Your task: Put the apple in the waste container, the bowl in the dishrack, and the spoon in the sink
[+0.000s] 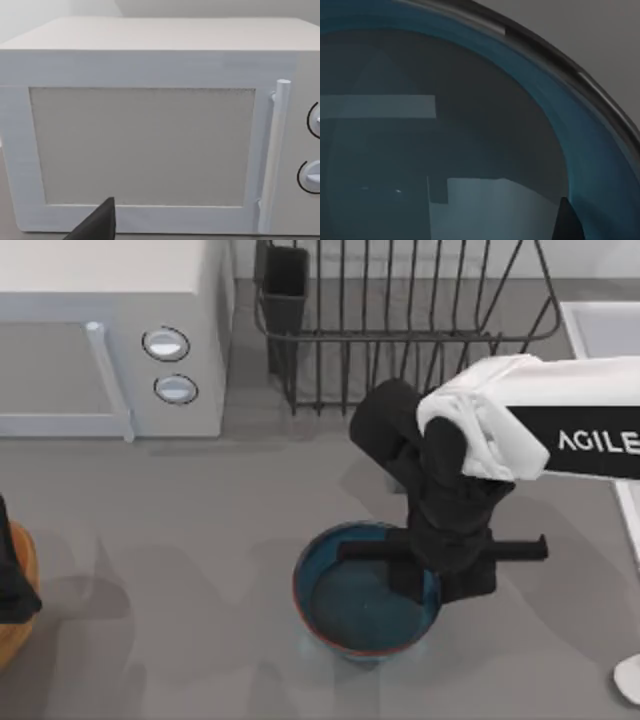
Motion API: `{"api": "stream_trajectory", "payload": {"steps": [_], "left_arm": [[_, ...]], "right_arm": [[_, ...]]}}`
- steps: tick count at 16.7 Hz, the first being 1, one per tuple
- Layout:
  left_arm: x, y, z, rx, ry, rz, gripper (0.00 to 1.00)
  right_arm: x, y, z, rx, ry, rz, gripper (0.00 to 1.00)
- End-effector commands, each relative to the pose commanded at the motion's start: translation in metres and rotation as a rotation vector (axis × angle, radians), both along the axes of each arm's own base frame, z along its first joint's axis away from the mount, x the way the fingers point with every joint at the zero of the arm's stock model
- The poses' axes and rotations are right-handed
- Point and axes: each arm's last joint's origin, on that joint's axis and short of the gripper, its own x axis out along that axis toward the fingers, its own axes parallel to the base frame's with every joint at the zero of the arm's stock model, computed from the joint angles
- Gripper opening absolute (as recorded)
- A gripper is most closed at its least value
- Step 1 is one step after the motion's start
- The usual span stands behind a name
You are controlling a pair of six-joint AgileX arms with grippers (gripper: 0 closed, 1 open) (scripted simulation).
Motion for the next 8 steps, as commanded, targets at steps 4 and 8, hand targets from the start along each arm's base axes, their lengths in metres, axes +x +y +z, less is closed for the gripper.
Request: {"api": "stream_trajectory", "payload": {"steps": [4,8], "left_arm": [[0.000,0.000,0.000,0.000,0.000,0.000,1.00],[0.000,0.000,0.000,0.000,0.000,0.000,1.00]], "right_arm": [[0.000,0.000,0.000,0.000,0.000,0.000,0.00],[0.002,0.002,0.013,0.005,-0.007,-0.001,0.00]]}}
